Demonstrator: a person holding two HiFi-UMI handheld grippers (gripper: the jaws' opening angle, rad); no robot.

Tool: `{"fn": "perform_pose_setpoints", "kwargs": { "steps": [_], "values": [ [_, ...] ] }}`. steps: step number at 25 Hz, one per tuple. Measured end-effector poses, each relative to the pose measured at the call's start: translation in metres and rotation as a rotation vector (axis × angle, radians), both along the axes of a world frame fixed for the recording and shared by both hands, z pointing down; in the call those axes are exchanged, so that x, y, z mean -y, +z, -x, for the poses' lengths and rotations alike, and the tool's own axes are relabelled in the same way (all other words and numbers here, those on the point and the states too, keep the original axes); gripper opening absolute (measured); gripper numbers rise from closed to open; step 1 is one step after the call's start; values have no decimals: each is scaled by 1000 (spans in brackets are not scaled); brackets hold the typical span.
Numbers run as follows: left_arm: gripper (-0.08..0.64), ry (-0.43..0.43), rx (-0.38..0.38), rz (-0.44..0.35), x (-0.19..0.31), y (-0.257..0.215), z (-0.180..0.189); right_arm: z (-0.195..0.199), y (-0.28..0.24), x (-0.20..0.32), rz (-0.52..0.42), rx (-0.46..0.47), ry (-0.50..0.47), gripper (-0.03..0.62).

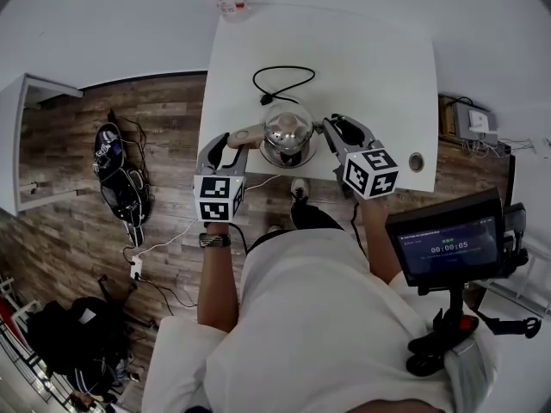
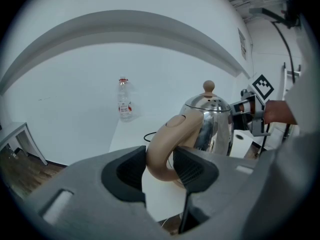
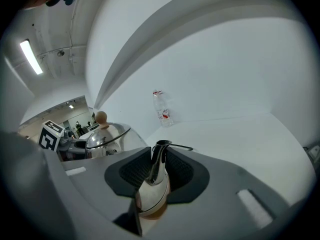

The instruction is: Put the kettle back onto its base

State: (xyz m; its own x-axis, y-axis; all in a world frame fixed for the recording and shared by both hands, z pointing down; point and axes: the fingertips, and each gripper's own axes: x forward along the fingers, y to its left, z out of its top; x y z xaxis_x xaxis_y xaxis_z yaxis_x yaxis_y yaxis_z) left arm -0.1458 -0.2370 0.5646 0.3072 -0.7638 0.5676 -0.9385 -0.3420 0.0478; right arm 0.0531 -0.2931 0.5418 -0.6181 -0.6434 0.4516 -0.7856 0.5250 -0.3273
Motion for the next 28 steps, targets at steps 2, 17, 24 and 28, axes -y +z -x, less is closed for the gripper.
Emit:
{"fn": "perform_pose_setpoints", "kwargs": {
  "steps": [2,17,24,28],
  "values": [
    [178,1,2,8,-1,3,-1,-1,3,-1,6,-3,0,92],
    [178,9,15,41,-4,14,-2,-3,15,-5,30,-7,12,91],
    [178,14,14,47,-3,17,-5,-6,15,-3,32,-1,25,87],
    [178,20,11,58,-4,21,-8,-9,17,-3,39,-7,30,86]
  ]
}}
